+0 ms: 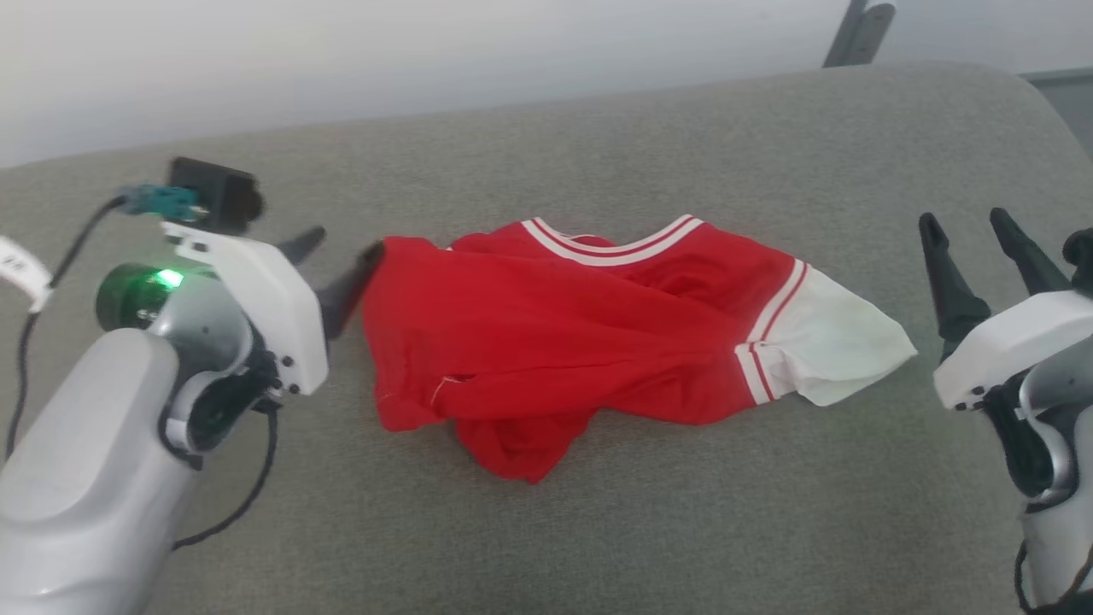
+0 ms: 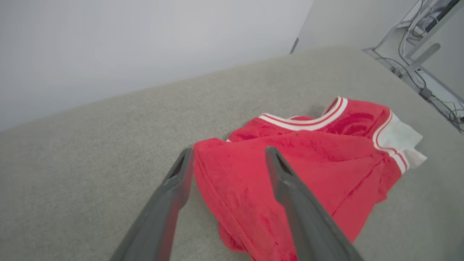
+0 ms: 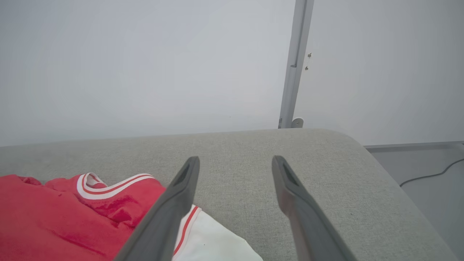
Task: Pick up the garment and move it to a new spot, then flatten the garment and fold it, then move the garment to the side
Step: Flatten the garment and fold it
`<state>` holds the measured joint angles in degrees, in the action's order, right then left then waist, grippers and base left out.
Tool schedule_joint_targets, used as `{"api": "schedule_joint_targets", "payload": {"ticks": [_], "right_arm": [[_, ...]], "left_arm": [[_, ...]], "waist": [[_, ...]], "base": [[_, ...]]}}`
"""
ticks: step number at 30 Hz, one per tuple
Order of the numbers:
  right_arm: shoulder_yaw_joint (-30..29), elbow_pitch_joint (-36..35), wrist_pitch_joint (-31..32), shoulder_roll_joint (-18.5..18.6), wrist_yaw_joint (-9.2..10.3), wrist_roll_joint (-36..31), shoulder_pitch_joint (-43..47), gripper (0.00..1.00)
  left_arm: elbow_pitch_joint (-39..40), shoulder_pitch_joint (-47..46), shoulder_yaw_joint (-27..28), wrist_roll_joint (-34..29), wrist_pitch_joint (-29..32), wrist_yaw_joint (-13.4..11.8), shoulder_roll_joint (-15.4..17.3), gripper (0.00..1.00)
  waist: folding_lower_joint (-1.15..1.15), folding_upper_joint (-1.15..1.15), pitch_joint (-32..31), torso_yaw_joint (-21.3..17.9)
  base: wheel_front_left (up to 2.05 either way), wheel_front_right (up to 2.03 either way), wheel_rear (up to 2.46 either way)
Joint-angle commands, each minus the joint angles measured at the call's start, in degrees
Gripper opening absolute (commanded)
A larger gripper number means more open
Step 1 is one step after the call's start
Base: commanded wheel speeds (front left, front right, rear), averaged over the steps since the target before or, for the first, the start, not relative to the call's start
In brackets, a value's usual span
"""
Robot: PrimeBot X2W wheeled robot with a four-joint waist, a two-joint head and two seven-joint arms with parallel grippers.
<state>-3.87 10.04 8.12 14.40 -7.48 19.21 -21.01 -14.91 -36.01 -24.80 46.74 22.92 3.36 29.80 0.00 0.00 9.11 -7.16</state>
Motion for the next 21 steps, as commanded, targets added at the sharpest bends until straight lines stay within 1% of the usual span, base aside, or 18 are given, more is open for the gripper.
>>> {"api": "schedule_joint_targets", "payload": {"ticks": [1,6,13,16,20,21], "right_arm": [[0.04,0.18,-0.93,-0.31,-0.02,-0.30,0.62,1.00],[0.30,0.84,-4.30,-2.30,-0.02,-1.10,1.28,1.00],[0.38,1.83,-5.14,-3.99,-0.02,-1.09,1.85,1.00],[0.48,2.12,-5.11,-4.29,-0.02,-0.97,1.94,1.00],[0.76,2.50,-4.86,-4.60,-0.02,-0.71,1.55,1.00],[0.74,2.56,-4.84,-4.59,-0.02,-0.72,1.40,1.00]], "left_arm": [[-0.41,-0.86,-0.50,-0.02,1.01,-0.12,-0.25,1.00],[-3.26,-2.46,-3.51,0.01,9.20,-2.98,-1.18,1.00],[-6.58,-2.86,-5.97,0.58,18.40,-7.90,-2.15,1.00],[-7.11,-2.38,-6.21,1.71,21.07,-9.45,-2.95,1.00],[-7.39,-2.48,-6.06,2.78,22.44,-10.33,-4.23,1.00],[-7.49,-2.39,-5.78,3.45,22.56,-10.49,-4.70,0.95]], "waist": [[0.00,0.00,0.18,-0.60],[0.00,0.00,0.61,-2.01],[0.00,0.00,1.53,-3.39],[0.00,0.00,2.07,-3.66],[0.00,0.00,2.68,-3.81],[0.00,0.00,2.77,-3.82]], "base": [[0.00,0.00,0.00],[0.00,0.00,0.00],[0.00,0.00,0.00],[0.00,0.00,0.00],[0.00,0.00,0.00],[0.00,0.00,0.00]]}}
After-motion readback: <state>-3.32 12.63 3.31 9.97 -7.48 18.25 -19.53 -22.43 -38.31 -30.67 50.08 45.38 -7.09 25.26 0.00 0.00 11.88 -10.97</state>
